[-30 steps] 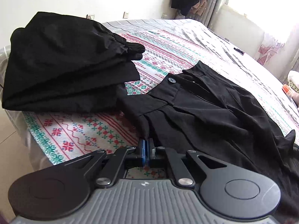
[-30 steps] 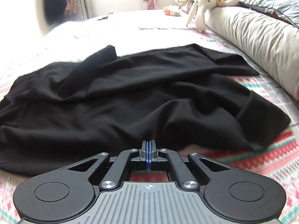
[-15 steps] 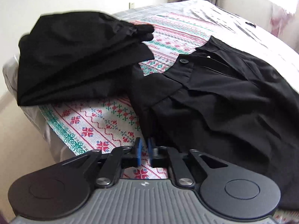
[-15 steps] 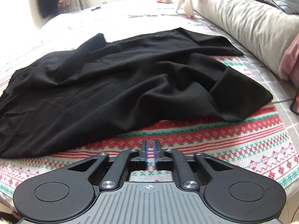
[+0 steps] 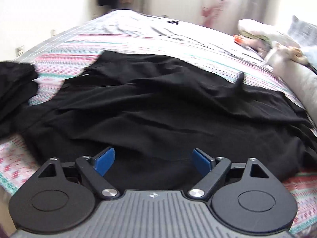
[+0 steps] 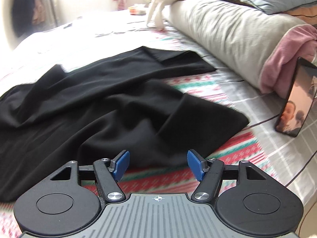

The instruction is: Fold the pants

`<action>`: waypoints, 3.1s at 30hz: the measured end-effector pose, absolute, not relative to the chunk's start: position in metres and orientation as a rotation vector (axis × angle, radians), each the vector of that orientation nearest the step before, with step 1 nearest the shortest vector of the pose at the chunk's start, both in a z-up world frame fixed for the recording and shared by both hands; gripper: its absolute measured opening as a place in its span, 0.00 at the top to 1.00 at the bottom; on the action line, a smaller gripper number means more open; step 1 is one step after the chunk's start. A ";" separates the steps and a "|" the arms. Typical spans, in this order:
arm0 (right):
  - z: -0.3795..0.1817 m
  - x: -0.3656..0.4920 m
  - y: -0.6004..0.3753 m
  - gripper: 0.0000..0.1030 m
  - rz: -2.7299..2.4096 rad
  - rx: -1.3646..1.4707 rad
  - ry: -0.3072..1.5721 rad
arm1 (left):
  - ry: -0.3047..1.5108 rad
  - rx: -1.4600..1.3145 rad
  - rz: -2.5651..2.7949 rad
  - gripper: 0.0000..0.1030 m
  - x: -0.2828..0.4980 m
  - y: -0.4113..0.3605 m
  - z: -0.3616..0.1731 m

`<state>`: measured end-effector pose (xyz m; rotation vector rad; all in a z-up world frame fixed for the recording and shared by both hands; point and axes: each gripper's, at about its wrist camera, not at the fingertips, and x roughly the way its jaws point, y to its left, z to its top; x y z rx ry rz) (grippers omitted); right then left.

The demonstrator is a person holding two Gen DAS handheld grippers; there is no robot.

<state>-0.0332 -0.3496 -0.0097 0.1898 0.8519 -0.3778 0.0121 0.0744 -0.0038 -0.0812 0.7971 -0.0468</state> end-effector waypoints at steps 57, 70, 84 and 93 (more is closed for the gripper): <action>-0.007 0.013 -0.467 0.42 -0.417 0.211 0.919 | 0.724 0.284 -0.457 0.71 0.042 -0.104 -0.021; -0.030 0.030 -0.453 0.43 -0.293 0.362 0.968 | 0.852 0.273 -0.374 0.71 0.057 -0.086 -0.040; -0.024 0.035 -0.464 0.43 -0.293 0.504 0.916 | 0.859 0.282 -0.376 0.71 0.057 -0.087 -0.045; -0.023 0.039 -0.459 0.45 -0.251 0.486 0.945 | 0.869 0.289 -0.378 0.71 0.058 -0.089 -0.048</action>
